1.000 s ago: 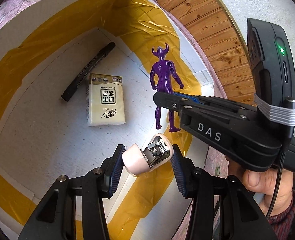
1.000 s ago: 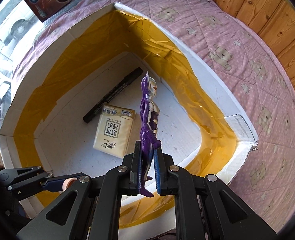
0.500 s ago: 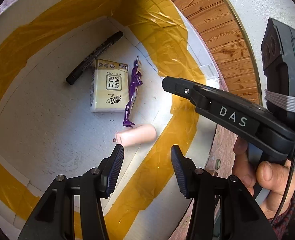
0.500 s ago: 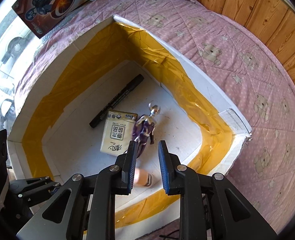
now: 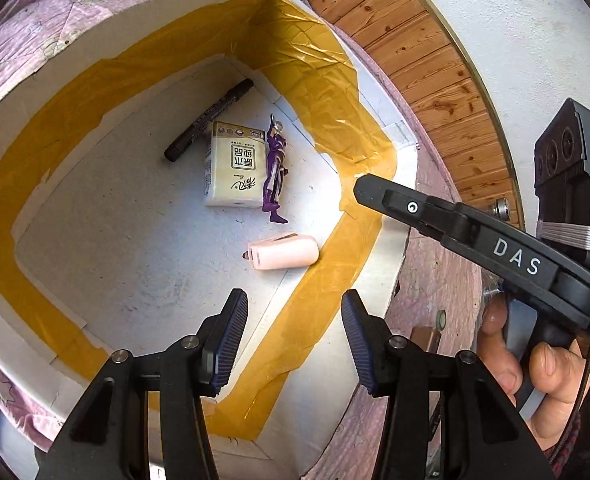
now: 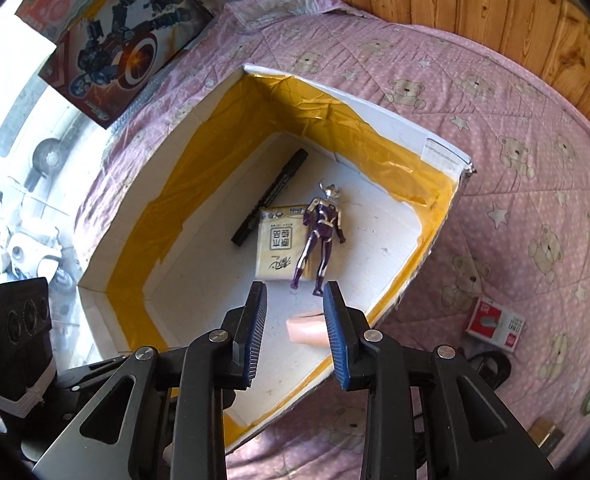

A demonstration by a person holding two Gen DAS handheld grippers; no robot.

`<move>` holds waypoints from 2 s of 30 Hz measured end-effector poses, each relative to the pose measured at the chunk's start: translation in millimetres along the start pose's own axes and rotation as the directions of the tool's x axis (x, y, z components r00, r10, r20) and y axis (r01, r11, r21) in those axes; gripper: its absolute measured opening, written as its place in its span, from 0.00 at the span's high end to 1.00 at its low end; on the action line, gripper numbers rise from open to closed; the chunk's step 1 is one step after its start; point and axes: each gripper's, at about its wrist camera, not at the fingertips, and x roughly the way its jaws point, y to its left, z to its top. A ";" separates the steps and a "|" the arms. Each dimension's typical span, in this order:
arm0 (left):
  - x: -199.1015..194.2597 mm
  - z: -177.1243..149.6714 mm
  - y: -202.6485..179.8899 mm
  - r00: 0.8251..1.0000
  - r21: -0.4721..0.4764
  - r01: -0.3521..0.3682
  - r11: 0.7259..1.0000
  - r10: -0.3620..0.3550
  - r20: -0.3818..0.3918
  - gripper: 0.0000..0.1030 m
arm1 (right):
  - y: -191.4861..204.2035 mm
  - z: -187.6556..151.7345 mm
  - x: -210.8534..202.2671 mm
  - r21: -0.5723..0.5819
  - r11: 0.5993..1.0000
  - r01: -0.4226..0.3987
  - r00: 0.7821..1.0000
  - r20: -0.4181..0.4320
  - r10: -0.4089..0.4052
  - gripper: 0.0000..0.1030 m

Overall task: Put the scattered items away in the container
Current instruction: 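Open both tools to drop the stapler and figure into the box, then move both tools back toward the pink binder clip and gold tin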

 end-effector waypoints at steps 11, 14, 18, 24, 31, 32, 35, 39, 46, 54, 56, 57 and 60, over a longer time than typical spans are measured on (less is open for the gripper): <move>-43.0 -30.9 -6.4 0.996 0.107 -0.038 0.993 0.029 0.084 0.52 | 23.5 -48.7 -28.2 -0.009 1.000 -0.002 0.997 0.077 0.003 0.67; -52.8 -38.5 -8.8 0.992 0.133 -0.066 0.989 0.050 0.114 0.52 | 33.9 -60.2 -36.6 -0.040 0.999 0.018 0.995 0.099 -0.014 0.66; -65.1 -47.5 -12.2 0.985 0.161 -0.099 0.982 0.074 0.158 0.52 | 47.9 -76.5 -49.3 -0.083 0.995 0.046 0.990 0.133 -0.035 0.65; -73.6 -64.3 -13.5 0.979 0.184 -0.131 0.974 0.098 0.179 0.52 | 70.9 -102.1 -64.8 -0.151 0.982 0.111 0.978 0.191 -0.081 0.63; -82.5 -88.9 -8.9 0.969 0.201 -0.184 0.962 0.142 0.204 0.52 | 86.5 -130.8 -75.6 -0.192 0.973 0.127 0.968 0.238 -0.079 0.62; -84.1 -92.5 -9.9 0.964 0.210 -0.200 0.957 0.154 0.216 0.52 | 87.0 -135.1 -77.1 -0.192 0.973 0.127 0.966 0.245 -0.078 0.62; -88.8 -104.4 -16.5 0.947 0.254 -0.254 0.933 0.186 0.262 0.52 | 83.1 -151.5 -83.2 -0.165 0.978 0.125 0.957 0.280 -0.075 0.62; -86.9 -124.6 -32.8 0.926 0.349 -0.319 0.881 0.211 0.312 0.52 | 60.0 -181.2 -90.0 -0.064 0.996 0.067 0.947 0.318 -0.043 0.61; -57.7 -161.7 -71.3 0.949 0.505 -0.293 0.812 0.181 0.260 0.50 | -0.7 -242.4 -99.7 0.142 0.990 -0.026 0.933 0.359 -0.027 0.61; 3.1 -197.8 -105.9 0.973 0.614 -0.230 0.755 0.187 0.136 0.45 | -87.1 -305.6 -109.8 0.383 0.923 -0.038 0.908 0.400 -0.128 0.60; 19.6 -203.4 -113.3 0.978 0.630 -0.206 0.749 0.185 0.099 0.42 | -107.7 -317.8 -110.1 0.436 0.900 -0.027 0.905 0.393 -0.163 0.59; 28.0 -205.9 -117.1 0.979 0.636 -0.197 0.746 0.187 0.084 0.42 | -117.3 -322.6 -110.9 0.456 0.890 -0.028 0.903 0.393 -0.173 0.58; 51.3 -212.8 -129.6 0.983 0.649 -0.165 0.742 0.181 0.043 0.42 | -143.2 -332.7 -115.8 0.505 0.863 -0.025 0.896 0.394 -0.205 0.57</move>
